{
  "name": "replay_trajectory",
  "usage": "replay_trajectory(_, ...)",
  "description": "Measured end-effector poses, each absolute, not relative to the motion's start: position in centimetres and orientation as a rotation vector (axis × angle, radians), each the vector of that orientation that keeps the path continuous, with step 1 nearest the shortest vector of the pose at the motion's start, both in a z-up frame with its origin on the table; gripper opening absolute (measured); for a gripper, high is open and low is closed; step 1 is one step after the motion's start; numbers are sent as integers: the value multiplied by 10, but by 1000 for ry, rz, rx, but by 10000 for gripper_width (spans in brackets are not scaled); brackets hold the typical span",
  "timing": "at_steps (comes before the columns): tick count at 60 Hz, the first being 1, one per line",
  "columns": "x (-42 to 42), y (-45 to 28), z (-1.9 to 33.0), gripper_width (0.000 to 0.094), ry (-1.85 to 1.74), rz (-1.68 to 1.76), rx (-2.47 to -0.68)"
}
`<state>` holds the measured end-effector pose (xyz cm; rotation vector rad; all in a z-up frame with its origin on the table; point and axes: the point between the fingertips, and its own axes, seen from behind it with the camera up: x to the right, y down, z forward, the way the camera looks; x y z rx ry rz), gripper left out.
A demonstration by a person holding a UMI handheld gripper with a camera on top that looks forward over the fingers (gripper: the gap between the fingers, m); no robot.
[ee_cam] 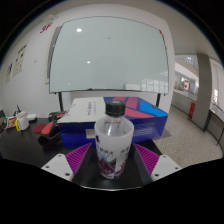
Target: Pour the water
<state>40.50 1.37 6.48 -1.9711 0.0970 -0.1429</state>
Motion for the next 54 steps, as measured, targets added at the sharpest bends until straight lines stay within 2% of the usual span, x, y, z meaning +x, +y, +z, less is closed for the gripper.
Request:
replay_trajectory(3,409,26,66,799,101,-151,-1952)
replay_trajectory(5,413,31,66,693,104,-152,-1945)
replay_trajectory(6,412,34,67,599,103,-149,-1940)
replay_trajectory(7,411,36,67,575,100,-141,-1933)
replay_trajectory(20,411,40,70,400,73,-141,-1885)
replay_trajectory(28,413,39,73,399,70,-165,-1887)
replay_trajectory(35,410,39,97,402,84,-232,-1866)
replay_trajectory(43,409,49,152,400,54,-367,-1803)
replay_trajectory(54,372,80,261,402,-87,-688,-1676)
